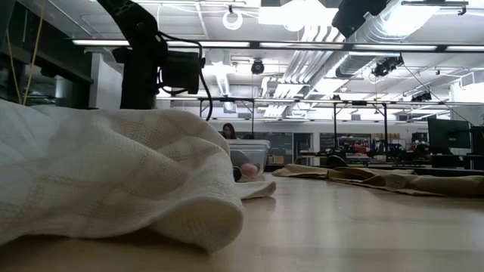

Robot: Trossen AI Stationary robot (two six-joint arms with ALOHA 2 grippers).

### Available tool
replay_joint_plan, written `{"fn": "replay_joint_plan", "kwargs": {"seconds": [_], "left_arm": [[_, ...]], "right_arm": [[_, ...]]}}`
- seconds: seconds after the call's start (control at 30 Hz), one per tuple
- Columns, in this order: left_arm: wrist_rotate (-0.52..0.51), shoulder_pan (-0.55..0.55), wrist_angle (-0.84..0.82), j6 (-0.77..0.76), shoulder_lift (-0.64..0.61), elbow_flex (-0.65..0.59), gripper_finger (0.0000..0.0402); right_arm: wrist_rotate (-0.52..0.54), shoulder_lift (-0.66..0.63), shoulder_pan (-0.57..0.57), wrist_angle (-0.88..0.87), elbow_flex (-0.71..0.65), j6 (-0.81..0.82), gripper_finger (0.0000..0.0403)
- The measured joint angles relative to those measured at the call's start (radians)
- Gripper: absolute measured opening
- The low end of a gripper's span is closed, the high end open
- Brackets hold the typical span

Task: Pick and placing Produce into tupperware
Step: Put the yellow banana into the transparent bin

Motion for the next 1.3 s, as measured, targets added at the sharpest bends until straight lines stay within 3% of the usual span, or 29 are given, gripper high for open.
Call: {"fn": "replay_joint_plan", "kwargs": {"seconds": [0.57,1.07,1.3], "left_arm": [[-0.023,-0.003,0.015,-0.001,0.0,-0.01,0.0255],[-0.02,-0.003,0.017,-0.001,0.0,-0.013,0.0157],[-0.02,-0.003,0.016,-0.001,0.0,-0.013,0.0144]], "right_arm": [[0.03,0.0,0.0,0.009,0.0,-0.002,0.0099],[0.03,0.0,0.0,0.009,0.0,-0.002,0.0099],[0.03,0.0,0.0,0.009,0.0,-0.002,0.0099]]}}
